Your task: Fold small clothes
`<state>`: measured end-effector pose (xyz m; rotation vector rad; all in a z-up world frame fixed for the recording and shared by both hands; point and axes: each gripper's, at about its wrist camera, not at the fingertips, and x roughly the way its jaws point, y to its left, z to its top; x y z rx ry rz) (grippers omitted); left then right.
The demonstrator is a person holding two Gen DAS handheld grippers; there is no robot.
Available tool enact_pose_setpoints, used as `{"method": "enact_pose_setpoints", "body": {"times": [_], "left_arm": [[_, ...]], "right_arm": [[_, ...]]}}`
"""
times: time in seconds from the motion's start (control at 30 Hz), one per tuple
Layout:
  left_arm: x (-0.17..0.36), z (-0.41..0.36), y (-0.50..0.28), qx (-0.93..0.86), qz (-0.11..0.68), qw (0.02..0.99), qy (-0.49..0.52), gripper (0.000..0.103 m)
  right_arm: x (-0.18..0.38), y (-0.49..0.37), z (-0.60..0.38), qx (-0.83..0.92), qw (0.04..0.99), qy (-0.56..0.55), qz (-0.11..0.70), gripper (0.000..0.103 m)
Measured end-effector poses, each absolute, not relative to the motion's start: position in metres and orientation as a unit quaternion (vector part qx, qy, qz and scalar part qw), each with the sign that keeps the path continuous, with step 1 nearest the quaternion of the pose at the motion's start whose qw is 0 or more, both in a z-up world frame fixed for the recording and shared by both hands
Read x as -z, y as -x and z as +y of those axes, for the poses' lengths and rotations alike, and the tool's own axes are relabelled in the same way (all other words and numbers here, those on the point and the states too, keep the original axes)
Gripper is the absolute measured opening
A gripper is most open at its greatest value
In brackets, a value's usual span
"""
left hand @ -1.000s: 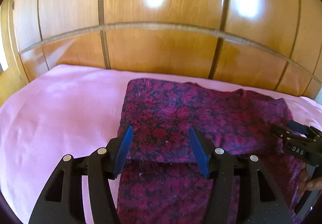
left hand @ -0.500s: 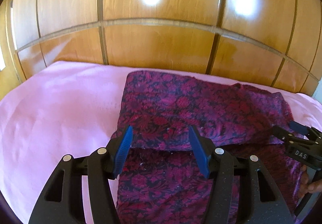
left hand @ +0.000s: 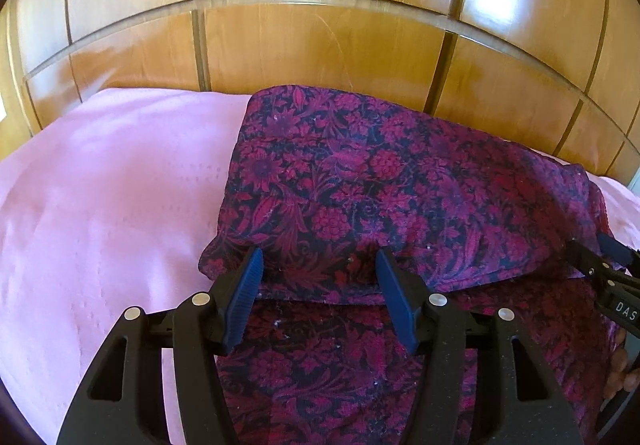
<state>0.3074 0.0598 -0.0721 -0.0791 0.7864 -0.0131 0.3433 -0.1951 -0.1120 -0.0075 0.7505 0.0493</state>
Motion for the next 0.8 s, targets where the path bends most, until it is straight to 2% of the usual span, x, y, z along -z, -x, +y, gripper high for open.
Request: {"method": "enact_pose_setpoints", "body": {"times": [0.07, 0.13, 0.43, 0.63, 0.8], "left_arm": [[0.064, 0.060, -0.301, 0.004, 0.382, 0.923, 0.042, 0.058], [0.057, 0.061, -0.290, 0.005, 0.381, 0.924, 0.039, 0.067], [0.046, 0.078, -0.221, -0.004, 0.373, 0.927, 0.043, 0.067], [0.046, 0.084, -0.188, -0.002, 0.376, 0.926, 0.043, 0.067], [0.049, 0.087, -0.165, -0.002, 0.381, 0.923, 0.044, 0.067]], "right_arm": [[0.105, -0.339, -0.194, -0.023, 0.928, 0.010, 0.371, 0.087], [0.099, -0.330, -0.196, -0.028, 0.927, 0.003, 0.375, 0.092], [0.116, -0.274, -0.235, -0.019, 0.901, -0.019, 0.434, 0.093], [0.113, -0.225, -0.250, -0.014, 0.905, -0.003, 0.424, 0.094], [0.117, -0.198, -0.270, -0.007, 0.901, -0.047, 0.432, 0.094]]}}
